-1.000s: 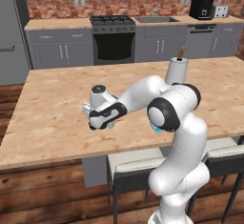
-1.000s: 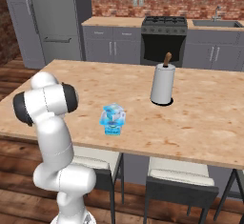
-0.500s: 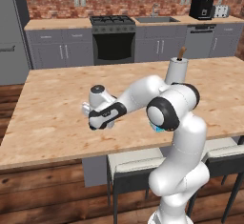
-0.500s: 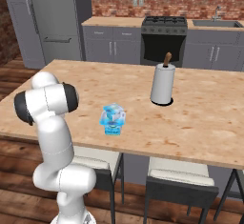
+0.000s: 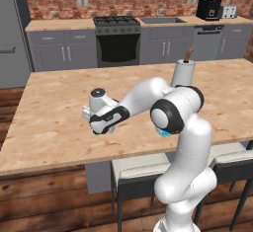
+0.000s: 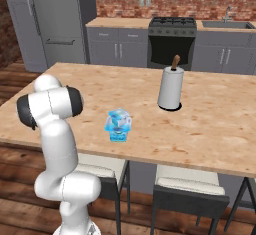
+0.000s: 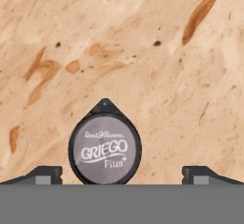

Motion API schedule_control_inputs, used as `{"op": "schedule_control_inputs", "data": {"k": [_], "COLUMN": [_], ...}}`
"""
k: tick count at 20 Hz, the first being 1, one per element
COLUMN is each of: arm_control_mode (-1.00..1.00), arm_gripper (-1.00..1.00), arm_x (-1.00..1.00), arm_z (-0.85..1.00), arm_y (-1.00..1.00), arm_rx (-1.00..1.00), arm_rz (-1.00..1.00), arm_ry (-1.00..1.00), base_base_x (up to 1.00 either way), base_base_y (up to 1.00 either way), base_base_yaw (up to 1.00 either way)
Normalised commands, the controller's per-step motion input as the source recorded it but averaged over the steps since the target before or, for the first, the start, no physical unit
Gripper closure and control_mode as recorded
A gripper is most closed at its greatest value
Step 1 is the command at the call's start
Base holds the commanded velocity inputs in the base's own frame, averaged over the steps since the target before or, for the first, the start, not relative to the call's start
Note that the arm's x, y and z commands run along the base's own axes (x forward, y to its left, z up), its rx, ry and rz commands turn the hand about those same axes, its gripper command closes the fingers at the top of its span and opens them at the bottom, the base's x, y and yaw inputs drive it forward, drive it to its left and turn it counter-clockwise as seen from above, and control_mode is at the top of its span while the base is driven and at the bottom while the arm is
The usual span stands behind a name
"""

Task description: Stack the yogurt containers by placing the smaller containers on top of the larger containers.

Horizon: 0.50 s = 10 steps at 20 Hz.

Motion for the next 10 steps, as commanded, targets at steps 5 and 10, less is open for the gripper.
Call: {"op": "schedule_control_inputs", "data": {"k": [5,10], "arm_control_mode": [-1.0,-1.0], "arm_gripper": [-1.0,-1.0], "arm_x": [0.08,0.04], "arm_z": [-0.04,-0.03], "arm_y": [0.05,0.0], "arm_rx": [-0.02,0.0], "arm_rz": [0.0,0.0], "arm_ry": [0.0,0.0], "base_base_x": [0.0,0.0], "base_base_y": [0.0,0.0], "base_base_yaw": [0.0,0.0]}}
